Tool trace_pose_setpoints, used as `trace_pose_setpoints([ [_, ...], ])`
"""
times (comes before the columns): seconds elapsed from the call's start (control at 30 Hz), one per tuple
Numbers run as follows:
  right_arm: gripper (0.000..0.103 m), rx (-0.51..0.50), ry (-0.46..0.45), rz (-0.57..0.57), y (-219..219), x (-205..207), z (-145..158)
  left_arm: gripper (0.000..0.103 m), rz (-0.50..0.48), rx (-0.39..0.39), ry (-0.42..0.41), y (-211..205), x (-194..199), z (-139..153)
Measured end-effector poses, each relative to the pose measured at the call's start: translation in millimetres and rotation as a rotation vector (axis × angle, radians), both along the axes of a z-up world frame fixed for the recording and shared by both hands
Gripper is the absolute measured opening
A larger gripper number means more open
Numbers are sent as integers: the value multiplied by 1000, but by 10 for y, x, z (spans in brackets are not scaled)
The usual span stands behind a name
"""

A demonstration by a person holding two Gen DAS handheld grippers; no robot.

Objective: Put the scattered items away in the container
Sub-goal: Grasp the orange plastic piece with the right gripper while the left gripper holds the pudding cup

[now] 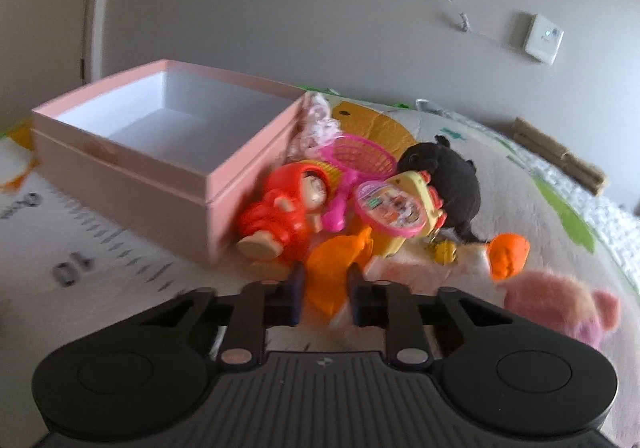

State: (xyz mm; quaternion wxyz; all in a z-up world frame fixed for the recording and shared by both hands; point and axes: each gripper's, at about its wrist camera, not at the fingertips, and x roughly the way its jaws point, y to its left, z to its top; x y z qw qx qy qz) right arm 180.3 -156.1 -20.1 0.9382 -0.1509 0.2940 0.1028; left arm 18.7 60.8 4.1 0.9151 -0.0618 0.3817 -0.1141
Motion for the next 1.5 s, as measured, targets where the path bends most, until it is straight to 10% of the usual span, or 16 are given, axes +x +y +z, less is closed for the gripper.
trace_pose_setpoints([
  [0.43, 18, 45, 13, 123, 214, -862, 103, 64, -10, 60, -12, 2, -43, -6],
  [0.67, 73, 140, 46, -75, 3, -284, 54, 72, 8, 60, -7, 48, -68, -2],
  [0.83, 74, 150, 41, -114, 53, 20, -47, 74, 8, 54, -6, 36, -66, 21],
  [1.03, 51, 59, 3, -72, 109, 13, -72, 81, -14, 70, -37, -5, -122, 111],
  [1.5, 52, 222, 68, 91, 293, -971, 180, 72, -24, 139, -16, -110, -7, -19],
])
